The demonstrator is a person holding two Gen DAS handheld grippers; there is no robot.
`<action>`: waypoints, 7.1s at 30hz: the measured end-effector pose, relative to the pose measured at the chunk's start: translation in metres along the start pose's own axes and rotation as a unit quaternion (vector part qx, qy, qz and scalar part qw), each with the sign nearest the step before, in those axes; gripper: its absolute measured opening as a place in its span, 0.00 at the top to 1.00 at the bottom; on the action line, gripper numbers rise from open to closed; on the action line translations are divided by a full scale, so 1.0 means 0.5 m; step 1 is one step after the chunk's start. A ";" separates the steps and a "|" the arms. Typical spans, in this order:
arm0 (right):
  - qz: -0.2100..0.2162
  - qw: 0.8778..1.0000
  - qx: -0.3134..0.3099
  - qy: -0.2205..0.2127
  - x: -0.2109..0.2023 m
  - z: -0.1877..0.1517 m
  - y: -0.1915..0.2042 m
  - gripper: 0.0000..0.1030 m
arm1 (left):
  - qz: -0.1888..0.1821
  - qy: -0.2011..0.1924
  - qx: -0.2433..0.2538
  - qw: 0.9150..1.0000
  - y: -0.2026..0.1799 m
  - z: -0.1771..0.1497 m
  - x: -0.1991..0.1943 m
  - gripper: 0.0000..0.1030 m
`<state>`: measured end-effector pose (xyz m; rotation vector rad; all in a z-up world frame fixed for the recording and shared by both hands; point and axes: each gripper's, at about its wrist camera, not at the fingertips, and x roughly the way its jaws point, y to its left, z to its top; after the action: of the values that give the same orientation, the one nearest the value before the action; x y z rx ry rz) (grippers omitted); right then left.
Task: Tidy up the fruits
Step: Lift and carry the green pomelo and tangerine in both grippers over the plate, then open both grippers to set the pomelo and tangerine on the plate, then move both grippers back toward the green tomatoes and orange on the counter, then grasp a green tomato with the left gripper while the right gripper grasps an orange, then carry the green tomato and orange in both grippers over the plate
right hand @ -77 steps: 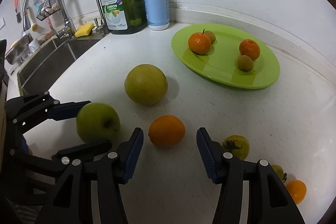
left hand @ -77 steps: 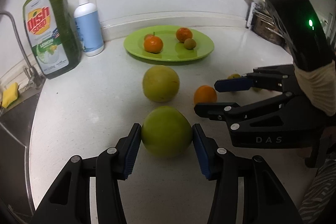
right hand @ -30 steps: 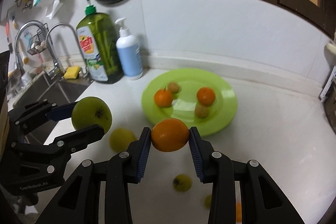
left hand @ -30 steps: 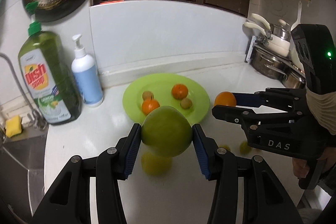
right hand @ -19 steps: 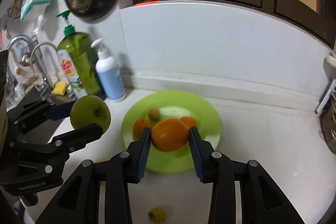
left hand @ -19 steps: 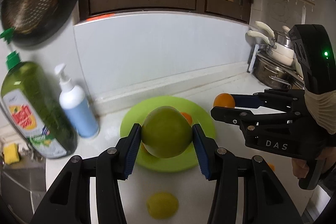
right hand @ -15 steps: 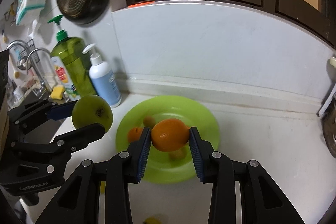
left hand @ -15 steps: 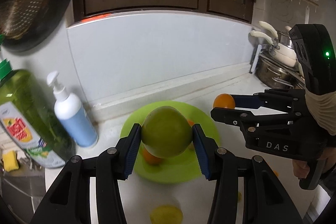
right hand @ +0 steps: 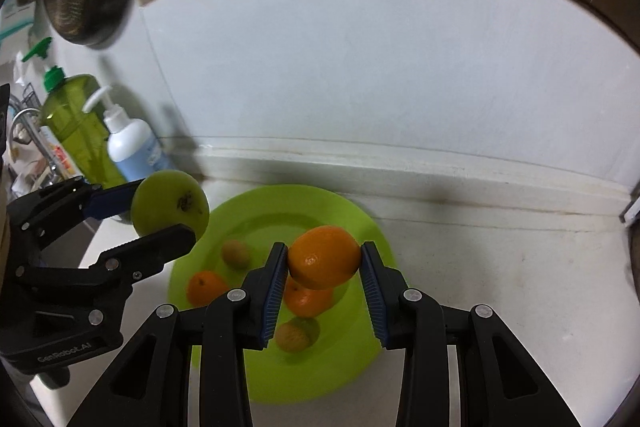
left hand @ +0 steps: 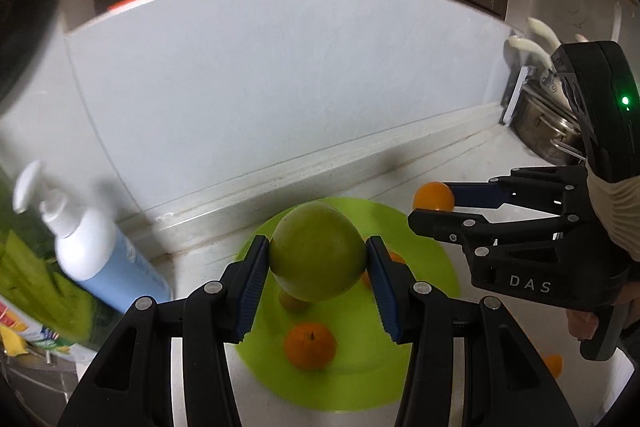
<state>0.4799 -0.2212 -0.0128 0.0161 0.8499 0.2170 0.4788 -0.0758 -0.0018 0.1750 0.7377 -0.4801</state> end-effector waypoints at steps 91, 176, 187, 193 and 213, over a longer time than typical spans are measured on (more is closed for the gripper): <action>-0.087 0.989 0.067 -0.097 -0.353 -0.280 0.050 0.42 | 0.007 -0.069 0.002 0.998 -0.158 -0.187 -0.308 0.28; -0.080 0.993 0.074 -0.034 -0.260 -0.396 0.019 0.61 | -0.073 -0.008 0.048 0.996 -0.232 -0.253 -0.158 0.71; -0.040 0.996 0.031 -0.071 -0.263 -0.312 0.054 0.61 | -0.045 -0.047 0.040 0.997 -0.186 -0.202 -0.188 0.71; -0.029 0.997 0.005 -0.073 -0.232 -0.258 0.055 0.61 | -0.028 -0.046 0.040 0.998 -0.159 -0.166 -0.161 0.71; -0.015 0.999 -0.029 -0.038 -0.037 -0.068 0.010 0.61 | -0.018 0.030 0.024 0.999 -0.050 -0.055 0.039 0.72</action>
<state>0.4417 -0.2225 -0.0211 -0.0430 0.7678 0.2119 0.4628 -0.0958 -0.0346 0.2213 0.7890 -0.5292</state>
